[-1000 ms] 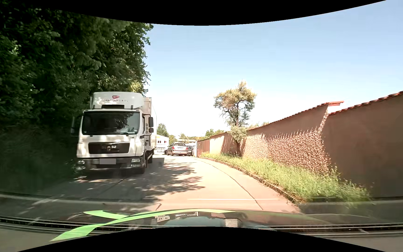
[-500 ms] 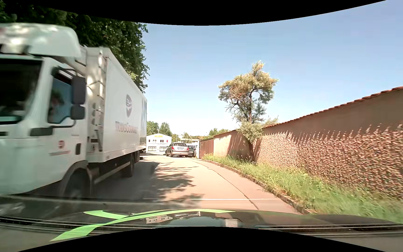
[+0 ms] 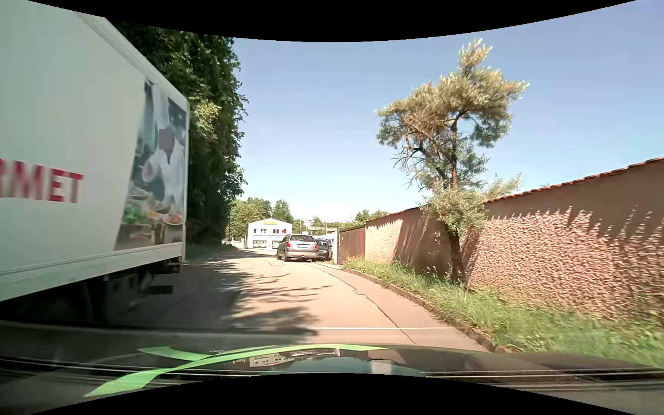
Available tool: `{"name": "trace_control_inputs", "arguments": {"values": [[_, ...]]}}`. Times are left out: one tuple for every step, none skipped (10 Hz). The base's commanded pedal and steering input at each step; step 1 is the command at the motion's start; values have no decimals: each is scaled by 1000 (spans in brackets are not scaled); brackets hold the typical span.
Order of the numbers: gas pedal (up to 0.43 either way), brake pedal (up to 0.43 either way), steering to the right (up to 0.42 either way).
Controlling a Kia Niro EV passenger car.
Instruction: Follow the waypoints while adhering to traffic rules and regulations
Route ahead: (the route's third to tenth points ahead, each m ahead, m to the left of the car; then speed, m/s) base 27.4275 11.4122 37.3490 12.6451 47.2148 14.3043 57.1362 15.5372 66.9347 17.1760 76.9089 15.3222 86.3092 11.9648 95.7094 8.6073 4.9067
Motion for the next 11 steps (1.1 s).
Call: {"name": "trace_control_inputs", "arguments": {"values": [[157, 0, -97], [157, 0, -118], [157, 0, -135], [157, 0, -145], [157, 0, -159], [157, 0, -177], [157, 0, -189], [157, 0, -202], [157, 0, -217], [157, 0, -224], [157, 0, -221]]}}
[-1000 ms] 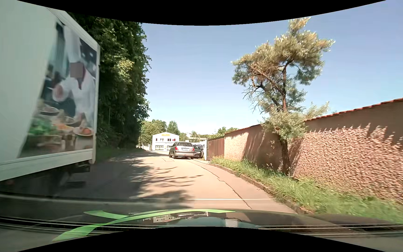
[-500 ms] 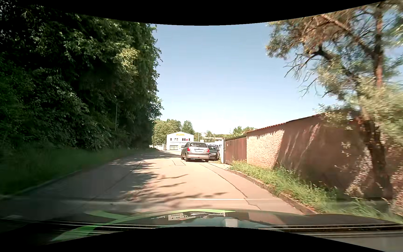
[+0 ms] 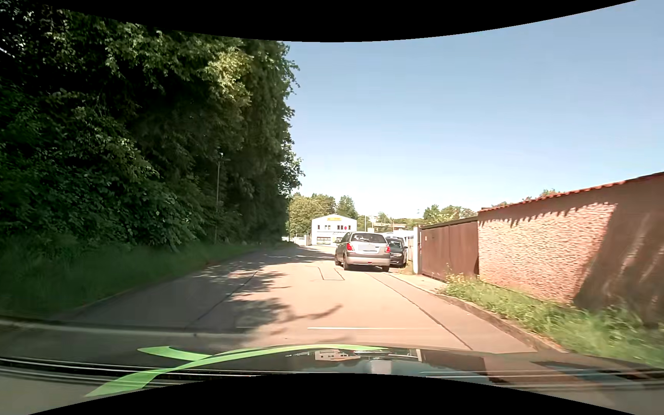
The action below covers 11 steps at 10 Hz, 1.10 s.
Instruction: Follow the waypoints while adhering to traffic rules and regulations
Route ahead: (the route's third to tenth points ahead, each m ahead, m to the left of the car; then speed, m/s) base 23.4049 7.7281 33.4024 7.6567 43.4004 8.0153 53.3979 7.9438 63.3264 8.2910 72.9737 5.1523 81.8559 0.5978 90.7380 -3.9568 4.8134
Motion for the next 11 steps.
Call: {"name": "trace_control_inputs", "arguments": {"values": [[157, 0, -212], [157, 0, -201], [157, 0, -182], [157, 0, -167], [169, 0, -156], [169, 0, -142], [177, 0, -132], [189, 0, -122], [209, 0, -106], [209, 0, -85], [209, 0, -67]]}}
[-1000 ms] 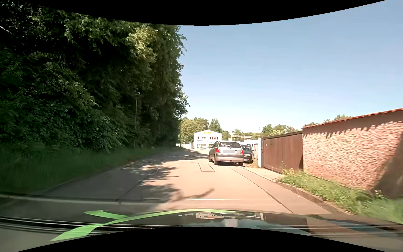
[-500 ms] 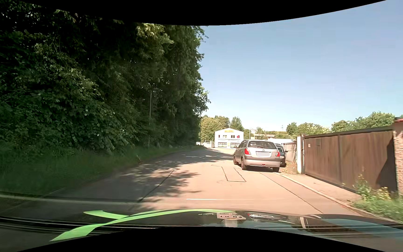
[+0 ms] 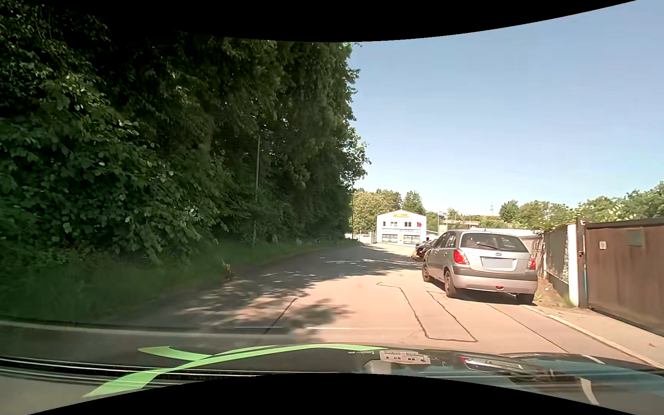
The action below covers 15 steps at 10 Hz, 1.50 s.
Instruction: Follow the waypoints while adhering to traffic rules and regulations
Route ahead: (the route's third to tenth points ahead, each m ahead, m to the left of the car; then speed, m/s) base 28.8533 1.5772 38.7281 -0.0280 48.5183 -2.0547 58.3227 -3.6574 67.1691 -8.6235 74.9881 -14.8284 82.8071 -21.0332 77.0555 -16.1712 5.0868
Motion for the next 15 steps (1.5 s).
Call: {"name": "trace_control_inputs", "arguments": {"values": [[209, 0, -49], [209, 0, -26], [209, 0, -13], [209, 0, -3], [209, 0, 4], [209, 0, 11], [209, 0, 22], [209, 0, 27], [209, 0, 25], [209, 0, 25], [209, 0, 27], [209, 0, 28], [209, 0, 44], [209, 0, 63], [209, 0, 70]]}}
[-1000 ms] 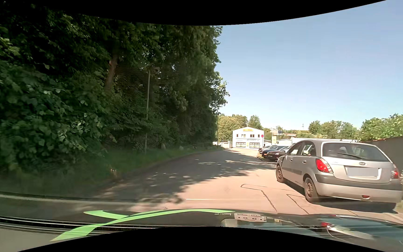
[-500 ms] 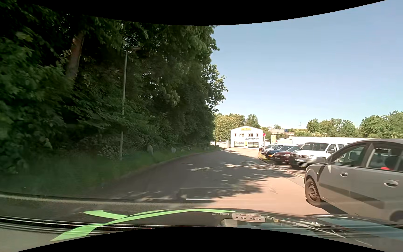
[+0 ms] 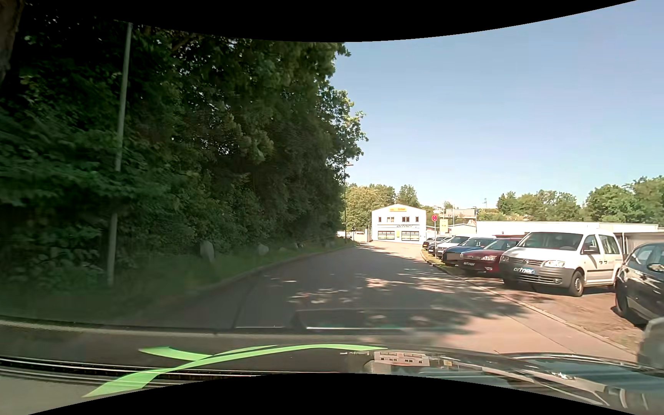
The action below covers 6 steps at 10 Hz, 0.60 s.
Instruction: Follow the waypoints while adhering to traffic rules and regulations
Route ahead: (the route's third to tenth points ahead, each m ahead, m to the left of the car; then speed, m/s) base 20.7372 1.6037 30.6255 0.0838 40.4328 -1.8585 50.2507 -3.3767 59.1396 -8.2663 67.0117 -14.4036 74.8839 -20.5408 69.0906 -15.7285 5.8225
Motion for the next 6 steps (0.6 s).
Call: {"name": "trace_control_inputs", "arguments": {"values": [[209, 0, 70], [209, 0, 69], [209, 0, 66], [209, 0, 60], [209, 0, 56], [209, 0, 55]]}}
